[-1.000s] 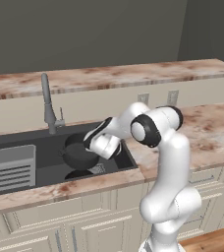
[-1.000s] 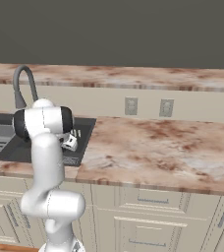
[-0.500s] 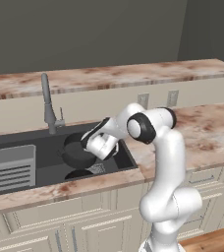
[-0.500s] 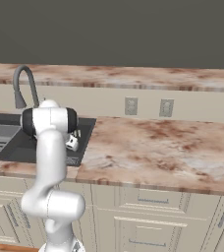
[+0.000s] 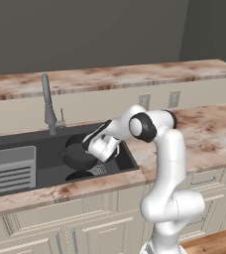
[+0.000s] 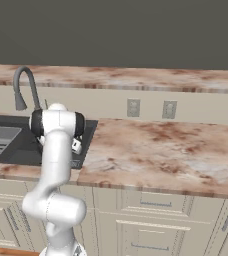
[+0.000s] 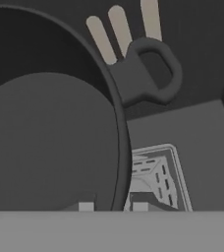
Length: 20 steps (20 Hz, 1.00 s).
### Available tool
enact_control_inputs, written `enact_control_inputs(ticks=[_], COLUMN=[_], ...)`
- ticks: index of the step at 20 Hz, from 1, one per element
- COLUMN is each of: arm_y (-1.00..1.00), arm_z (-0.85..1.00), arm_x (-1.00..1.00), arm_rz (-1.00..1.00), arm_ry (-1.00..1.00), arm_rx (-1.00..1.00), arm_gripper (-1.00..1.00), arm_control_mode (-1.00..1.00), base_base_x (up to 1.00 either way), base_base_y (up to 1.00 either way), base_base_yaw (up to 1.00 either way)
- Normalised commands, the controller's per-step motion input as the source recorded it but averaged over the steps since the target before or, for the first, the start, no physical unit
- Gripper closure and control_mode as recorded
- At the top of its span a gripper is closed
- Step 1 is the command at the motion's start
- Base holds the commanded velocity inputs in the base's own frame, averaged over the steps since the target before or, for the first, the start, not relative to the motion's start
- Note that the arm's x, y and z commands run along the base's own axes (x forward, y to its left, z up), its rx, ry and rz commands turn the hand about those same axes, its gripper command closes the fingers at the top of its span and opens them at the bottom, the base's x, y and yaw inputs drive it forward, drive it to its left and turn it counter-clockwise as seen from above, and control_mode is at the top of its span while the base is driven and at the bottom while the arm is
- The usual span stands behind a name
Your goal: Move the pot and pan from the stove into the sink.
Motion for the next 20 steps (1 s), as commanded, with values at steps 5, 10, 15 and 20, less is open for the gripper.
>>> enact_control_inputs(ticks=[5,10,15,20], arm_y=[0.0,0.02,0.02,-0.03], arm_z=[0.13,0.85,1.0,0.98], arm_x=[0.09,0.0,-0.17,-0.44], arm_rz=[-0.01,-0.06,-0.07,-0.07], arm_ry=[0.0,-0.02,0.01,0.08], arm_rx=[0.02,0.06,0.01,0.0], arm_gripper=[-1.0,-1.0,-1.0,-1.0], arm_control_mode=[-1.0,-1.0,-1.0,-1.0], base_base_x=[0.0,0.0,0.0,0.0], base_base_y=[0.0,0.0,0.0,0.0], base_base_yaw=[0.0,0.0,0.0,0.0])
